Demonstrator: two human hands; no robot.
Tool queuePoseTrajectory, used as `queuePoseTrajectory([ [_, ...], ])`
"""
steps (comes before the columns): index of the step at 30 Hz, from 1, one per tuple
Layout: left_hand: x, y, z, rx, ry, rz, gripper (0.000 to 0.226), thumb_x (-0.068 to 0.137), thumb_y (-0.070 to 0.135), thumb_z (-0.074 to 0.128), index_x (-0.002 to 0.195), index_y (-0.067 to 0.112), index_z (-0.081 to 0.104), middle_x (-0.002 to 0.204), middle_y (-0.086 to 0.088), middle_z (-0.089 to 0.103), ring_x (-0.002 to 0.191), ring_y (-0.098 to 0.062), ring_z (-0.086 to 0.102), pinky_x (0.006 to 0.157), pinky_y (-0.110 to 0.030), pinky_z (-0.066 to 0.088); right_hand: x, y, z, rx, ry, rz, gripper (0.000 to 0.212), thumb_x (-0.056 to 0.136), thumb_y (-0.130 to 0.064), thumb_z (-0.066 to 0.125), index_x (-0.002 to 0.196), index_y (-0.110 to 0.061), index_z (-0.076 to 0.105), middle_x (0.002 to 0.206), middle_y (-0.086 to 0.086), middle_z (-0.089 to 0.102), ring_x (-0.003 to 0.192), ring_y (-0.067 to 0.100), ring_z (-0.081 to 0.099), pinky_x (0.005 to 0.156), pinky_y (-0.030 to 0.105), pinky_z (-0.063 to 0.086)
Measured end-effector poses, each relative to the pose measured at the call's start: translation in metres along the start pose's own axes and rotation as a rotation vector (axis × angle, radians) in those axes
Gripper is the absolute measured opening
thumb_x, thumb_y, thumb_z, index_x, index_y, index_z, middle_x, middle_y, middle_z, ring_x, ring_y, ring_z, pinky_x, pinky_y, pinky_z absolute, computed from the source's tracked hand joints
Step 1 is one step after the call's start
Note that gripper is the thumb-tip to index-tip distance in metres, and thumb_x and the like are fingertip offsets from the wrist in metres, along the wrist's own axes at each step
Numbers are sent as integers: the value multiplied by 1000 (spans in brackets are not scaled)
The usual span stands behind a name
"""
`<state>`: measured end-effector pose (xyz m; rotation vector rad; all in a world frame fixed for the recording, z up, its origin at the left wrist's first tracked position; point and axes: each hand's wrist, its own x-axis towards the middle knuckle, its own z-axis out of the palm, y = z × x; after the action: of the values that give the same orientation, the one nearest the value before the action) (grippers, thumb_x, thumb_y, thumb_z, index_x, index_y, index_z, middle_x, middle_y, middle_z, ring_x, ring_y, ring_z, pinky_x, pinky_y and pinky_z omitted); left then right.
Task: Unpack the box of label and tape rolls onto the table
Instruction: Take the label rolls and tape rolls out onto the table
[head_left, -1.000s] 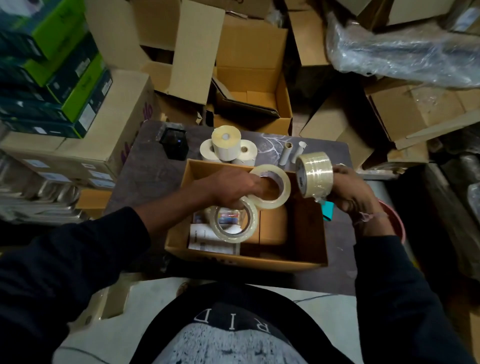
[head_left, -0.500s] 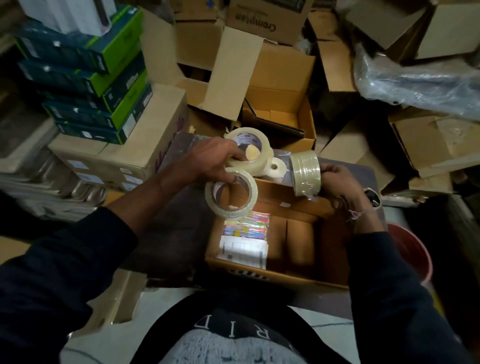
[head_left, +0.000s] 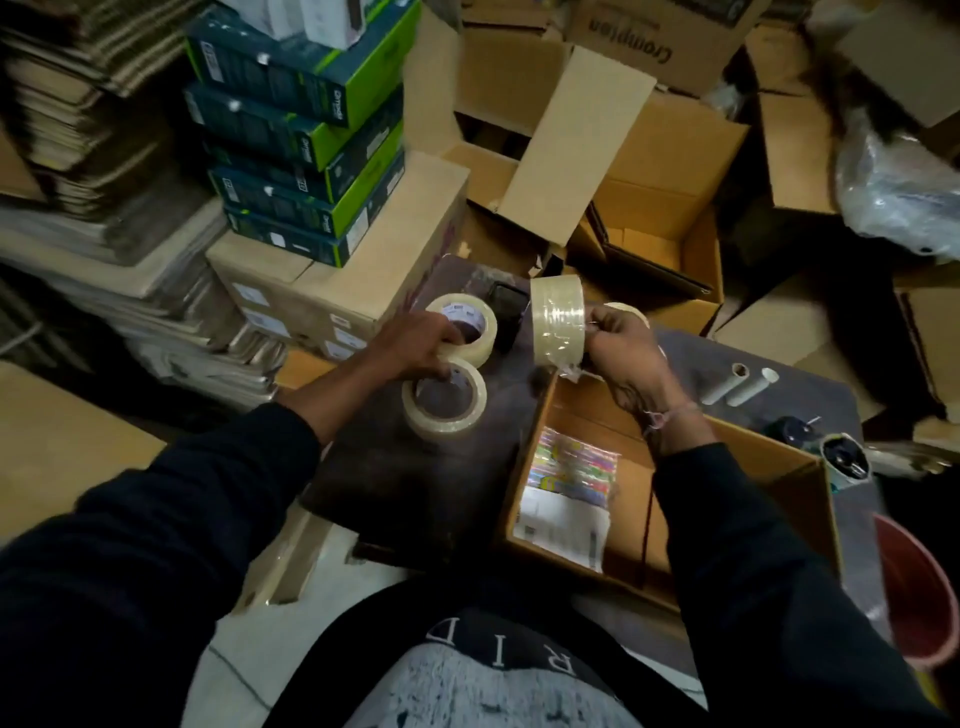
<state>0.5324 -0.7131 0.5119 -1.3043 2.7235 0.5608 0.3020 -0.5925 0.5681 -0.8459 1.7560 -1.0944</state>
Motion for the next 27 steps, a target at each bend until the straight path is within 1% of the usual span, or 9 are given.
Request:
queuePoseTrajectory([
  [2,4,-14,23,-11,-66,-24,66,78,35,84,139,26,62,140,-8,63,128,-33,59,101,-40,49,9,3,17,-33,-24,10,18,86,2,67,103,4,73,97,27,74,82,37,71,76,46,60],
  [5,12,-30,55,6,-123,6,66,78,35,81,140,26,59,134,-10,65,122,-34,62,99,-46,52,25,15,32,-151,7,39,14,80,-2,69,88,-10,77,88,17,77,86,37,73,79,56,61],
  [9,29,-35,77,14,-121,36,51,81,32,78,130,23,65,127,-7,70,115,-31,66,88,-34,51,39,30,39,-279,98,46,23,80,0,66,78,-22,69,80,10,74,71,28,70,71,56,61],
  [13,43,-45,98,48,-156,33,35,83,28,77,117,22,67,115,-8,72,106,-33,70,77,-34,52,47,37,44,-411,152,4,15,78,-5,66,86,-17,71,84,7,76,81,28,72,78,49,61],
  [15,47,-55,113,23,-149,21,47,82,28,78,127,27,63,120,-7,72,109,-33,70,83,-40,58,50,38,47,-468,186,3,17,80,-5,64,92,-14,72,86,7,76,82,28,72,79,47,61],
  [18,43,-61,120,-46,-113,39,58,81,25,80,135,29,60,130,-5,68,116,-32,67,91,-42,57,54,39,51,-549,206,-7,18,80,-4,63,94,-12,72,89,9,75,80,30,72,77,47,61],
  [21,36,-69,115,-194,-25,141,65,79,17,85,139,14,59,150,-7,53,136,-29,52,110,-40,45,59,37,59,-671,200,-60,13,81,-5,63,90,-10,71,89,14,74,81,33,70,74,41,60],
  [23,32,-80,116,-259,22,169,70,77,17,86,141,9,57,153,-14,47,139,-30,47,114,-39,39,65,36,67,-802,170,-96,12,81,-9,65,90,-9,73,91,15,74,86,34,69,70,32,51],
  [27,25,-101,117,-421,75,20,65,75,12,87,133,6,60,136,-14,51,108,-27,63,94,-36,52,79,43,98,-930,49,-53,21,82,-10,67,102,-7,74,102,17,73,96,34,69,74,30,52],
])
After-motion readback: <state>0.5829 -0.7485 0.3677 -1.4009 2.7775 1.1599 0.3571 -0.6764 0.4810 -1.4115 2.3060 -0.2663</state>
